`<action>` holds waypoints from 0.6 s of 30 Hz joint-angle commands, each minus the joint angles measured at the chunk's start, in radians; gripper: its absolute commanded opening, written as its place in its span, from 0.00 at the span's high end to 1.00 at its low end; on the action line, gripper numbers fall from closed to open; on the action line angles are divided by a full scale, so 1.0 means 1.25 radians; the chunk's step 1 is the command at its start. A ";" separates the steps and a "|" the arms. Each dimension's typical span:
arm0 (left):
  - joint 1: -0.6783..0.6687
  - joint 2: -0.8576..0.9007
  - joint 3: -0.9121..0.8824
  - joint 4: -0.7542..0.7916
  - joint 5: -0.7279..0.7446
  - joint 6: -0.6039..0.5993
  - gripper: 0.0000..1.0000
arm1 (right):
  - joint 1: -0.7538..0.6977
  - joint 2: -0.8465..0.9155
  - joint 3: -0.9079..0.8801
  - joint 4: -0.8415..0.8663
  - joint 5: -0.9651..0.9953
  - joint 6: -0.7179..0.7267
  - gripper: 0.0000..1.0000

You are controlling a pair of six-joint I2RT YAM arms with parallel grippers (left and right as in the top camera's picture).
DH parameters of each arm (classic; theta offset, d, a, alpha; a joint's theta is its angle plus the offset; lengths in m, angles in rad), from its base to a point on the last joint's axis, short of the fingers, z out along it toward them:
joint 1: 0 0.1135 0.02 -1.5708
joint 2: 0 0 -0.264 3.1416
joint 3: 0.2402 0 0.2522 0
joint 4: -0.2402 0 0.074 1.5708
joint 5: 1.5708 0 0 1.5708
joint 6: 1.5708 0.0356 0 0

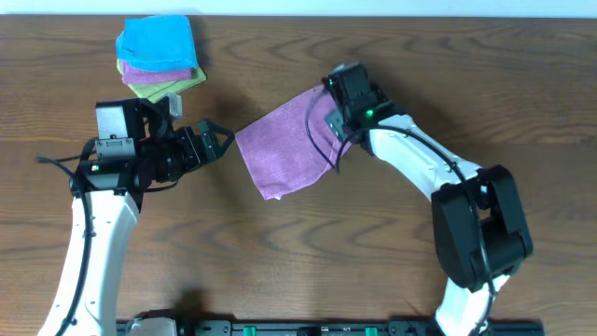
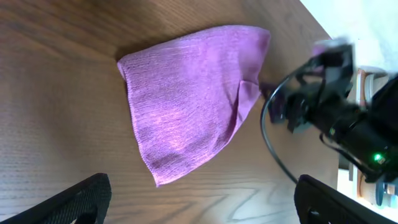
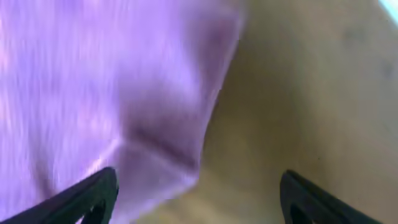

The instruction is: Fold the cloth

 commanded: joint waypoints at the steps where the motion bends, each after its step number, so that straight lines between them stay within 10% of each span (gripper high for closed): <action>1: 0.004 0.001 0.019 0.003 -0.016 0.018 0.05 | 0.022 -0.009 0.007 -0.067 -0.014 0.066 0.17; 18: 0.004 0.001 0.019 0.003 -0.018 0.018 0.05 | 0.043 0.073 0.007 -0.023 -0.095 0.173 0.22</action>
